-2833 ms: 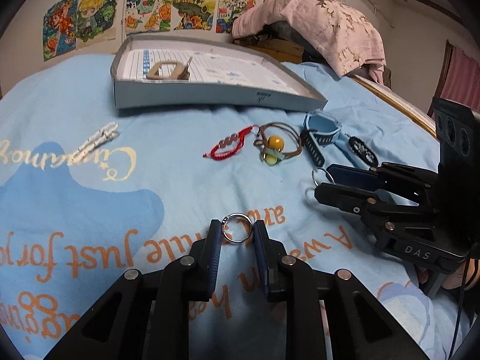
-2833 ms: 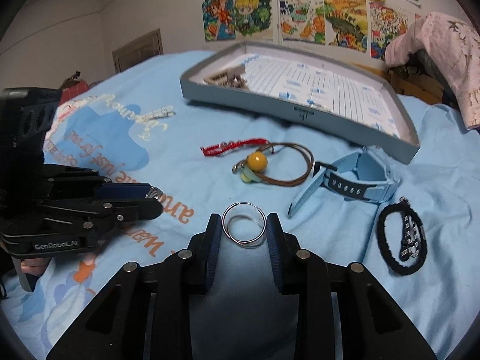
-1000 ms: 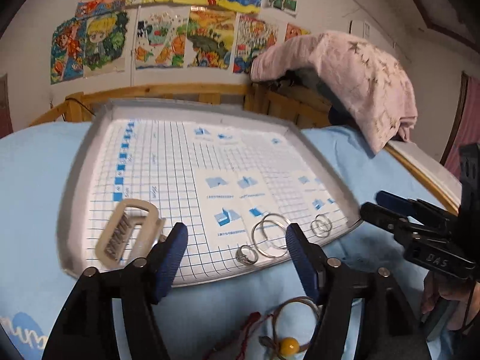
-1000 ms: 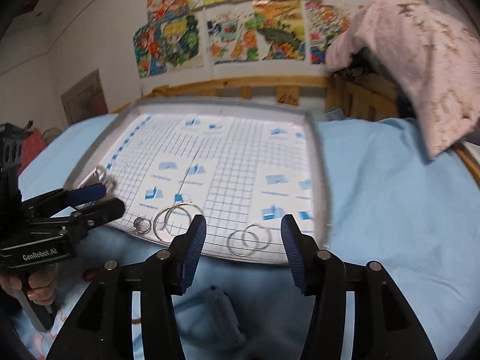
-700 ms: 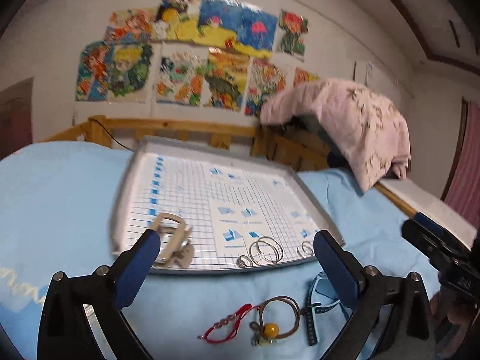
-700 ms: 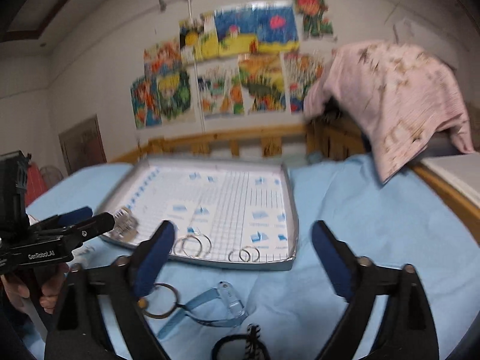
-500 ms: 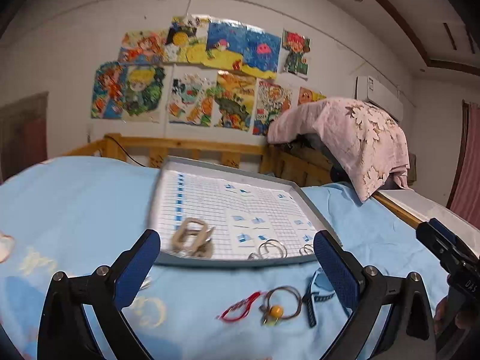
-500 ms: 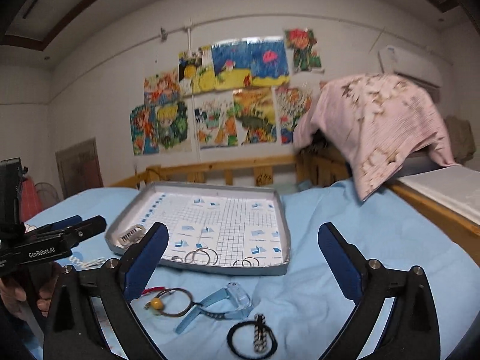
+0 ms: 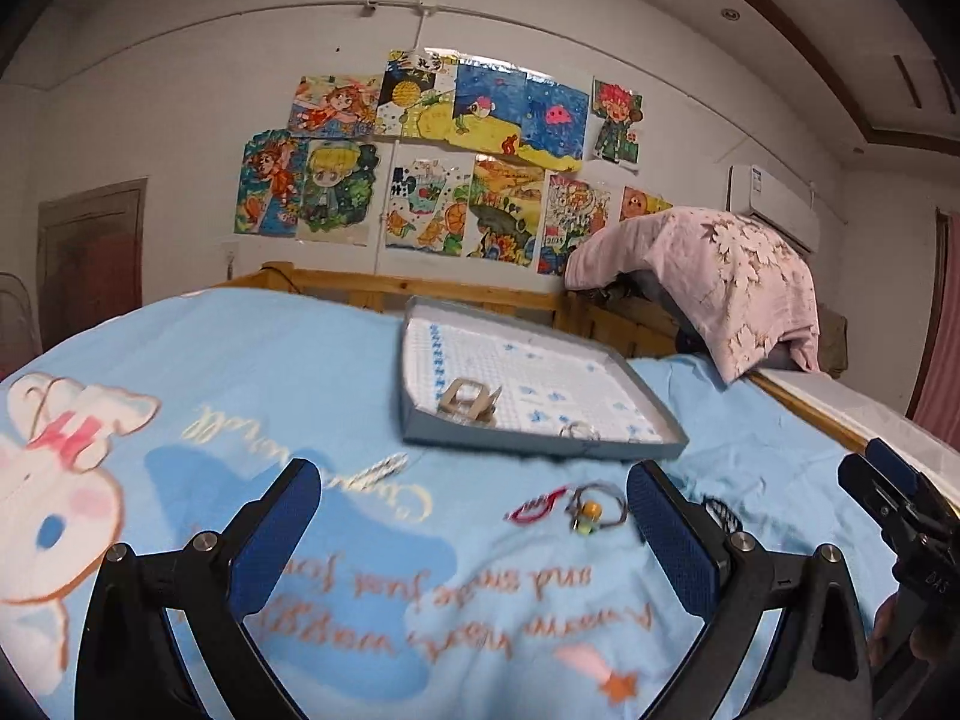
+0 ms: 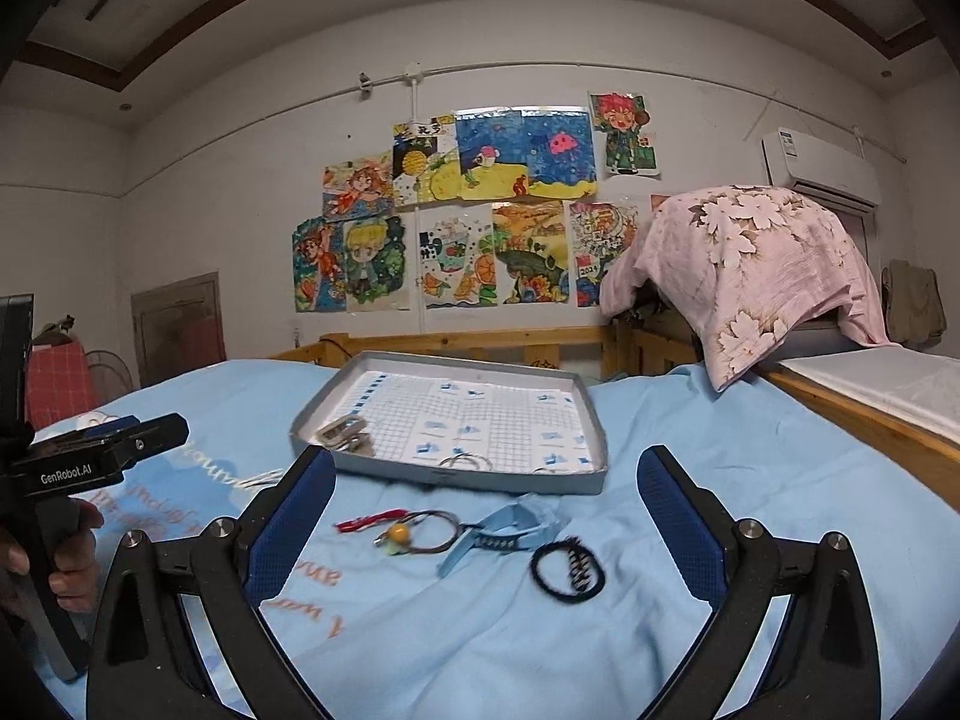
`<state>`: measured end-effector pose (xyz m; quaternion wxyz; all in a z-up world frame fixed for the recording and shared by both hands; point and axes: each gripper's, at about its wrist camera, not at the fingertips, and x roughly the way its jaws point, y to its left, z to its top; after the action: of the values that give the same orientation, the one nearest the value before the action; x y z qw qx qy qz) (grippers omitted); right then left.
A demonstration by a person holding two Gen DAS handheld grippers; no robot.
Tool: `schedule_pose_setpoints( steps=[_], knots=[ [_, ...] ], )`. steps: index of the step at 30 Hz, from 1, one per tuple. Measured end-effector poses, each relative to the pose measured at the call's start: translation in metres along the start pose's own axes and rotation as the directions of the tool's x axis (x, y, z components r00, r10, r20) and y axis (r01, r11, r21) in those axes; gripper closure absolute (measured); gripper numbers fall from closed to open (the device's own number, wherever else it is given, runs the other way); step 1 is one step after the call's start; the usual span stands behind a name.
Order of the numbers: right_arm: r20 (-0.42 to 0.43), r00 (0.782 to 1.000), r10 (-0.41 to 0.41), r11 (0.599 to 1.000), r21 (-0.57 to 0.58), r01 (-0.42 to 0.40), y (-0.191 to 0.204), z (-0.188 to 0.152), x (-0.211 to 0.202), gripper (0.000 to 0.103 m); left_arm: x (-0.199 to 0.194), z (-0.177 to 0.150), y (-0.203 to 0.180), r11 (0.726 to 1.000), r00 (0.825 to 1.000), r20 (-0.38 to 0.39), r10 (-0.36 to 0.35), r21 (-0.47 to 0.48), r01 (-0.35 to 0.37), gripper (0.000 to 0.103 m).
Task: Organize jewelry
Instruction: 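Pull both tools back from the tray toward the remaining jewelry, then grasp the white hair clip with the left tool while the right tool grasps the red string bracelet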
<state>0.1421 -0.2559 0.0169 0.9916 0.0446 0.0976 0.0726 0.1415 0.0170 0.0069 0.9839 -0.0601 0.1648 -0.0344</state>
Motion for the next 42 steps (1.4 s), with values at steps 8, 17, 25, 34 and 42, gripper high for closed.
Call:
schedule_pose_setpoints(
  steps=[8,17,25,34,42],
  knots=[
    [-0.045,0.999,0.013,0.999,-0.037,-0.015,0.017,-0.020,-0.022,0.004,-0.014,-0.028,0.016,0.999,0.999,-0.050,0.020,-0.029,-0.021,0.000],
    [-0.100,0.995,-0.001,0.999,-0.036,-0.003,0.016,-0.030,-0.015,0.004,-0.016,-0.031,0.018,0.999,0.998,-0.047,0.034,-0.030,-0.035,0.000],
    [-0.153,0.986,0.061,0.997,-0.043,-0.069,0.017,-0.020,0.009,0.004,0.019,-0.018,0.027,0.995,0.978,-0.185,0.095,0.013,-0.094,0.000],
    [-0.230,0.935,0.270,0.961,-0.001,-0.278,0.028,-0.006,0.082,0.005,0.087,0.002,0.063,0.995,0.955,-0.291,0.054,-0.070,-0.077,0.000],
    [-0.268,0.903,0.336,0.939,0.017,-0.344,0.052,-0.006,0.135,0.037,0.139,0.014,0.060,0.999,0.937,-0.347,0.047,0.031,-0.039,0.019]
  ],
)
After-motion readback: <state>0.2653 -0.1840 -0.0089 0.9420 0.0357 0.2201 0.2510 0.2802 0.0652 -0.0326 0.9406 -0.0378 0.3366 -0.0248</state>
